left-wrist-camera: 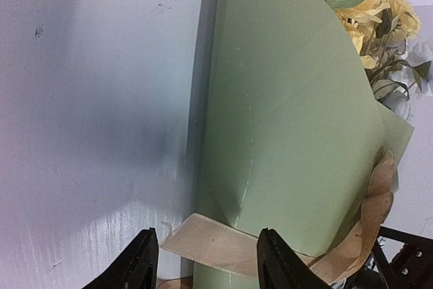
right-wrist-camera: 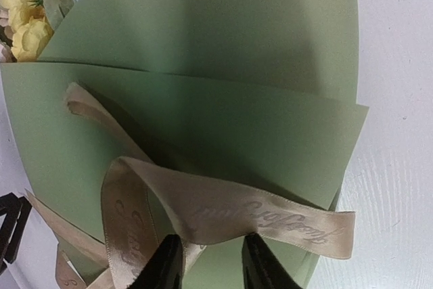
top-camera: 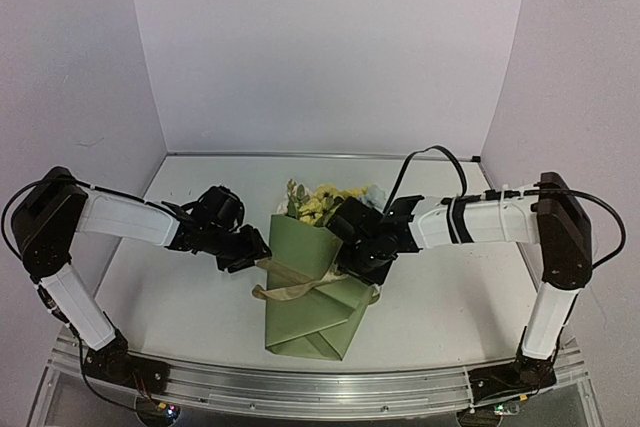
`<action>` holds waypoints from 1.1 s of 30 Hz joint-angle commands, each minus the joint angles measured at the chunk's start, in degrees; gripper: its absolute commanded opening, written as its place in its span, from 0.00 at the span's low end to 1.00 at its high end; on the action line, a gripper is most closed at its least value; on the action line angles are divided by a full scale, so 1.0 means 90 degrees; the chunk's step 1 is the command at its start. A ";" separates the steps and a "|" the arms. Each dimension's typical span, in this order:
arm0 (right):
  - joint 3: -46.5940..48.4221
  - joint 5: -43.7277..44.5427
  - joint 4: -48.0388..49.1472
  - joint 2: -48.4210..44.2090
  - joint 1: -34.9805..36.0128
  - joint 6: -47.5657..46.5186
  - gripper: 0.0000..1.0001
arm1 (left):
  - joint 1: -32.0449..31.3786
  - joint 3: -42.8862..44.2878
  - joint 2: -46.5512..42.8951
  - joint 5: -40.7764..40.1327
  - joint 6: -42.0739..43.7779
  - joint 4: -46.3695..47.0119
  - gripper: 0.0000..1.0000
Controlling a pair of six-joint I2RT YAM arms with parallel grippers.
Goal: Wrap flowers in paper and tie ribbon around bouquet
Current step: Tie the ribbon around the folded bouquet.
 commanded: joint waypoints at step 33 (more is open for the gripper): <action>0.0218 -0.0101 -0.0077 -0.0171 0.0012 -0.0264 0.00 | 0.0048 -0.0536 0.0164 0.0542 -0.0965 0.1222 0.23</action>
